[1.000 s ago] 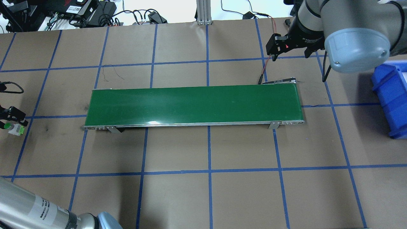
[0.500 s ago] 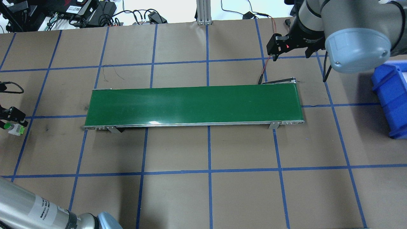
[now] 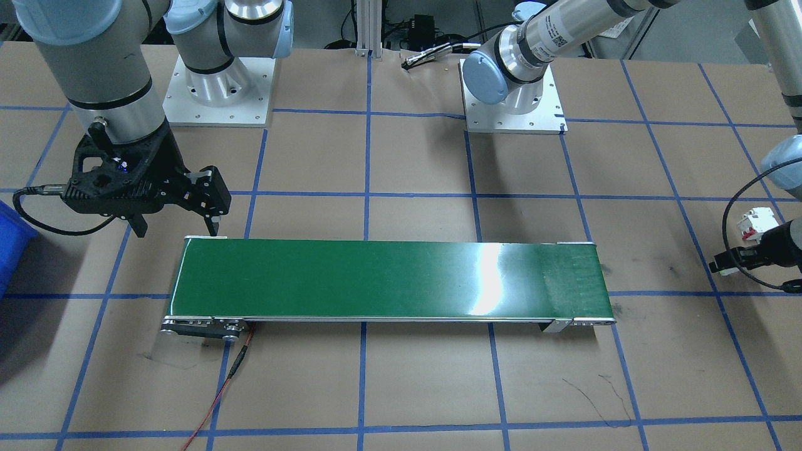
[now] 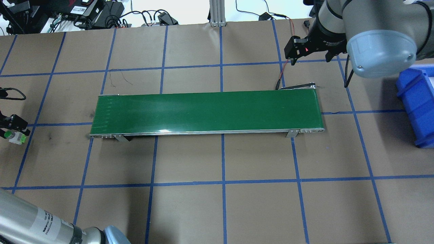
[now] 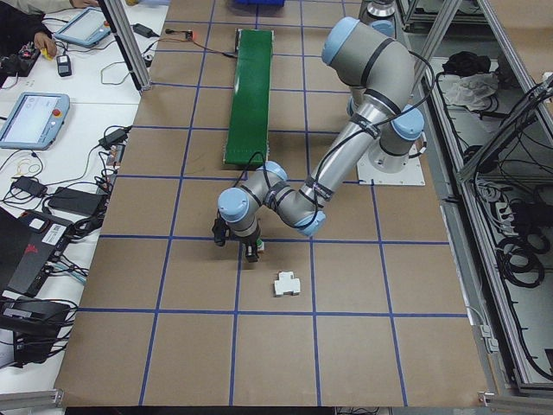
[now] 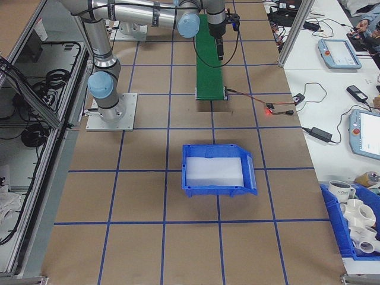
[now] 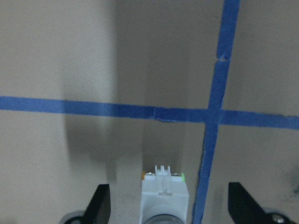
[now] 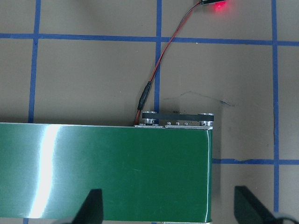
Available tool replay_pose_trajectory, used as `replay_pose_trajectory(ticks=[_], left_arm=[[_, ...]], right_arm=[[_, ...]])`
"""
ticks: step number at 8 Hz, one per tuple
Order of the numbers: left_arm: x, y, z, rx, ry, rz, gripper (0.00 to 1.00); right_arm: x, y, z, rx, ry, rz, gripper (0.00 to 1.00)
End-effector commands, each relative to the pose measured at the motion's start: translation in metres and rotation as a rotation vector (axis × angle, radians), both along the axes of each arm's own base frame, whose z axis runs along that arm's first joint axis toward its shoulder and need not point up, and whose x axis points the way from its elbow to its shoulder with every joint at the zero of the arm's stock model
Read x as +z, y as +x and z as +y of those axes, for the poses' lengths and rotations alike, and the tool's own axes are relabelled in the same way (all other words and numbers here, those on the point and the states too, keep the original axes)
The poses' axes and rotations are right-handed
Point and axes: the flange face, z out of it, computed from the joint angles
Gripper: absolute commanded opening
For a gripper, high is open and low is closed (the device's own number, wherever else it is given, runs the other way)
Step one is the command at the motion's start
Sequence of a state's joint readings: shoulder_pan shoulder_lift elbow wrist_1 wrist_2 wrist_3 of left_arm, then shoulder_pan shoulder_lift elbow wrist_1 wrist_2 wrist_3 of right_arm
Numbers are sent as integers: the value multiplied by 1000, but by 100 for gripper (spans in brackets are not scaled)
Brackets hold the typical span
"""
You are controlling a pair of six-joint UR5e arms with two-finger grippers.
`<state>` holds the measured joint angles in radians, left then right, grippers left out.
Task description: Move button from left to right
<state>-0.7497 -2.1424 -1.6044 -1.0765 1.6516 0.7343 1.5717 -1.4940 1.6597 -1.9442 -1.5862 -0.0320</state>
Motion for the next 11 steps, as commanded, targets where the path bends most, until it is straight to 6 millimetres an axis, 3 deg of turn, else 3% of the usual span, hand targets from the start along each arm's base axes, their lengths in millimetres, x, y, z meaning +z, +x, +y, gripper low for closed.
replay_pose_trajectory(ticks=[1,2,3,4,5,6,9,11], left_arm=[[-2,0,1,4,3,2,80],[-2,0,1,14,6,3,48],[-6,-2,3,15,11,13,37],[-7,-3,7,21,15,21,7],[-6,-1,9,25,15,19,0],[2,-1,10,24,12,14,0],[52,-13,19,21,30,33,0],[105,-39,15,-12,-18,-10,0]], right_arm=[[0,0,0,1,-1,0,100],[0,0,0,-1,1,0,100],[0,0,0,-1,1,0,100],[0,0,0,-1,1,0,100],[0,0,0,-1,1,0,100],[-1,0,0,-1,2,0,100],[-1,0,-1,1,1,0,100],[-1,0,-1,1,1,0,100]])
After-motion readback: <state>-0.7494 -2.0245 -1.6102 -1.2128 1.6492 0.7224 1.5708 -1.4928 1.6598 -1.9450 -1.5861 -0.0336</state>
